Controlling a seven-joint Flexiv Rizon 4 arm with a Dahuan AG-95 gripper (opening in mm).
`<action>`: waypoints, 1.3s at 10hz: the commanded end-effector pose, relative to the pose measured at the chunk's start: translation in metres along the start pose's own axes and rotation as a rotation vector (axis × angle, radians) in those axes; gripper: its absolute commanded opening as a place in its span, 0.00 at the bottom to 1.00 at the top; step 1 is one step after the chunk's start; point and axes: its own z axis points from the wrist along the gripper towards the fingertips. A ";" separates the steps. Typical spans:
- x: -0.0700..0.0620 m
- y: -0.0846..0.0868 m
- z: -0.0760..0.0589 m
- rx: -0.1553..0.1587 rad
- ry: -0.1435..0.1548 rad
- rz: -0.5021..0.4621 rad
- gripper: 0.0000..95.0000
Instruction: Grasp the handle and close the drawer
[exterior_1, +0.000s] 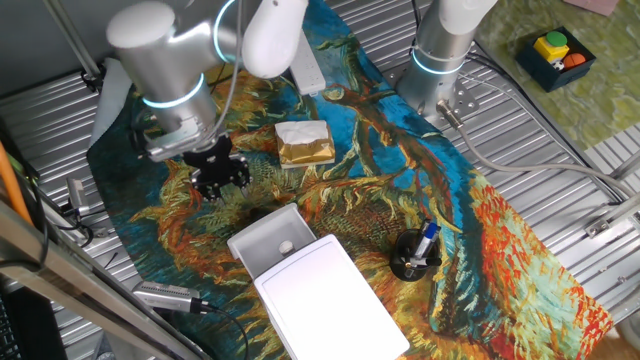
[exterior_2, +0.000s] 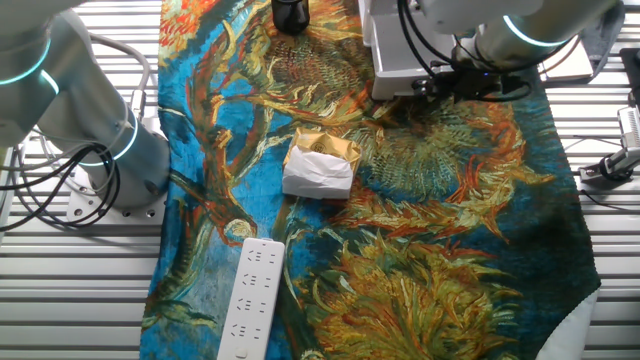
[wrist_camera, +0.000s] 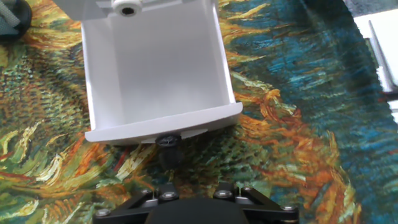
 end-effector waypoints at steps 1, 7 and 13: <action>0.000 0.003 0.001 0.000 -0.004 0.003 0.40; 0.003 0.011 0.006 -0.002 -0.014 0.015 0.40; 0.002 0.013 0.010 -0.002 -0.016 0.016 0.40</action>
